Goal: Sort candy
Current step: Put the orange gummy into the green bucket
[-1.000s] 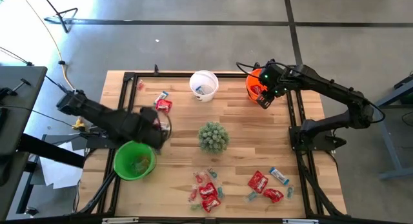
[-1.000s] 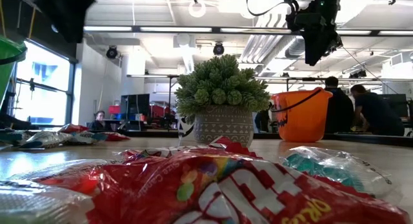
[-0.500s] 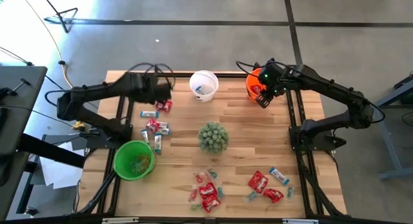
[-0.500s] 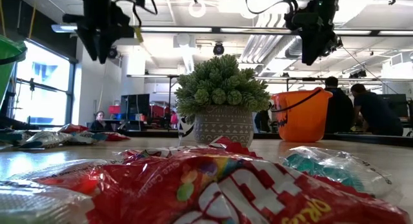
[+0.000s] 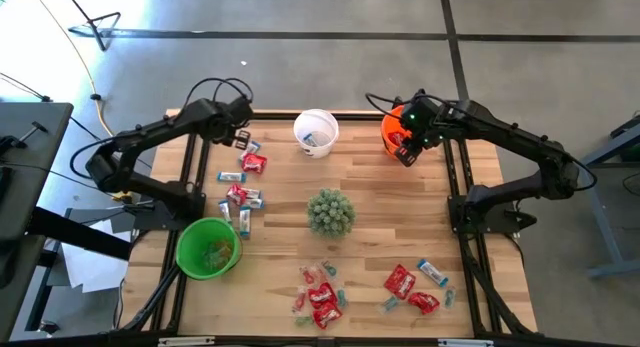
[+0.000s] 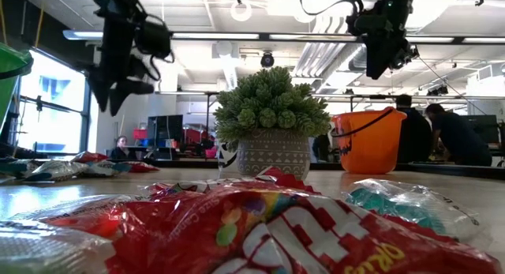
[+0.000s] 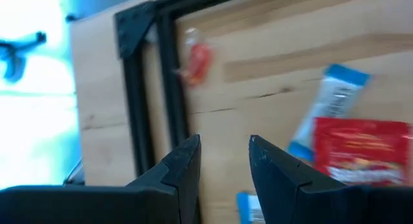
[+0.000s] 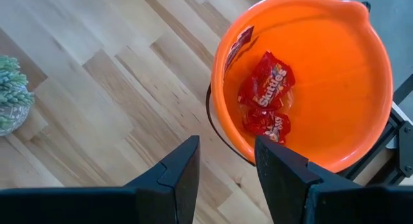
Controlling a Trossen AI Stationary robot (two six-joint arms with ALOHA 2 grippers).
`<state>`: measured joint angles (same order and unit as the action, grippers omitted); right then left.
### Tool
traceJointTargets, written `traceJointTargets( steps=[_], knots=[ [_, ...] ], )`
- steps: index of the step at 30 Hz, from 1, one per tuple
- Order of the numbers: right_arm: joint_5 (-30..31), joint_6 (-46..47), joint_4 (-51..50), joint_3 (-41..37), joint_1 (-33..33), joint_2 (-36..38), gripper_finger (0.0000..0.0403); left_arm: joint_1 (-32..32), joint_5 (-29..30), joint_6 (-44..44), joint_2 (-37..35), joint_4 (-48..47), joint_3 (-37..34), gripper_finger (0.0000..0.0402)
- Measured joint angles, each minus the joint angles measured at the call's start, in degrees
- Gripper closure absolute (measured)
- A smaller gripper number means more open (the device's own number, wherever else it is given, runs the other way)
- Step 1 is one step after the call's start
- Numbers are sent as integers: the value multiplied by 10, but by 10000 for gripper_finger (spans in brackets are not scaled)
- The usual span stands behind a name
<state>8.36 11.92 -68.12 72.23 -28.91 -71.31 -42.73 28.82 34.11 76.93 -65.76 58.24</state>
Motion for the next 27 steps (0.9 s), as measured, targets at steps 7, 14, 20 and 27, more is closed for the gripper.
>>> traceJointTargets(
  steps=[7,14,20,27],
  knots=[
    [0,26,32,0,0,0,258,-40,17,9,0,24,-41,282],
    [0,32,50,0,0,0,258,-50,-20,-30,0,133,-76,282],
    [0,31,62,0,0,0,258,-61,-67,-77,9,212,-93,283],
    [0,32,62,0,0,0,258,-71,-102,-113,54,267,-95,304]
  ],
)
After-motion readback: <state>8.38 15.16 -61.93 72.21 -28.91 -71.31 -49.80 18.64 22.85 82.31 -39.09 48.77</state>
